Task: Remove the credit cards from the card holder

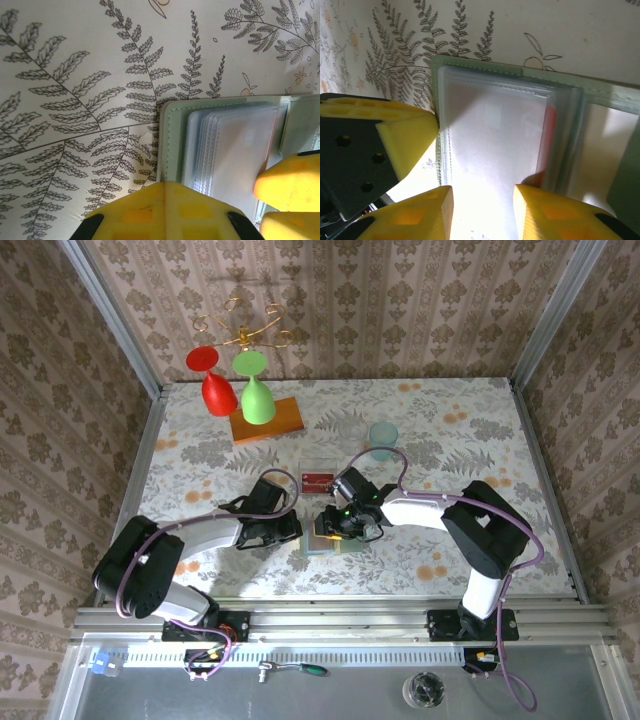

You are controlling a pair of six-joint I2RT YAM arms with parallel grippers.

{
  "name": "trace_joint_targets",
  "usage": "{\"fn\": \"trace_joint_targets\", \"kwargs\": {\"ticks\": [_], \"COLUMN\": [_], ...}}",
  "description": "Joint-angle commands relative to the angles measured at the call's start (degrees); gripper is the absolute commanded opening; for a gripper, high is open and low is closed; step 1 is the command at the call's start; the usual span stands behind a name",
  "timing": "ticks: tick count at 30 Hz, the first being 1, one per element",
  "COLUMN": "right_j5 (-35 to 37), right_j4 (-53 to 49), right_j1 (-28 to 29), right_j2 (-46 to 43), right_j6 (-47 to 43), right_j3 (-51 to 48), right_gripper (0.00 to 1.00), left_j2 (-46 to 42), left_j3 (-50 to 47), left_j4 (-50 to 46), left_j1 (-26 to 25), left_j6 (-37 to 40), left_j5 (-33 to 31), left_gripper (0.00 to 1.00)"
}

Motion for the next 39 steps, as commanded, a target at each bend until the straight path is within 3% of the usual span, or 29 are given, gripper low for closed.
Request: {"fn": "trace_joint_targets", "kwargs": {"ticks": [1,14,27,39], "right_j5": [4.0,7.3,7.2,4.2], "right_j4": [-4.7,-8.7,-7.3,-3.0], "right_j1": [0.5,0.4,0.3,0.3], "right_j2": [-1.1,-2.8,-3.0,-6.2], "right_j6": [-1.1,-2.8,-2.3,0.1], "right_j3": [0.6,0.8,-0.2,-0.4], "right_gripper": [0.38,0.38,0.35,0.30], "left_j2": [0.8,0.8,-5.6,-1.9], "left_j3": [0.1,1.0,2.7,-0.1], "left_j4": [-2.3,-3.1,-4.9,0.2], "left_j1": [-0.3,-0.3,-0.2,-1.2], "left_j6": [-0.4,-0.1,-0.4,-2.4], "left_j5": [-0.9,-1.0,-0.6,1.8], "left_gripper": [0.08,0.08,0.11,0.08]}}
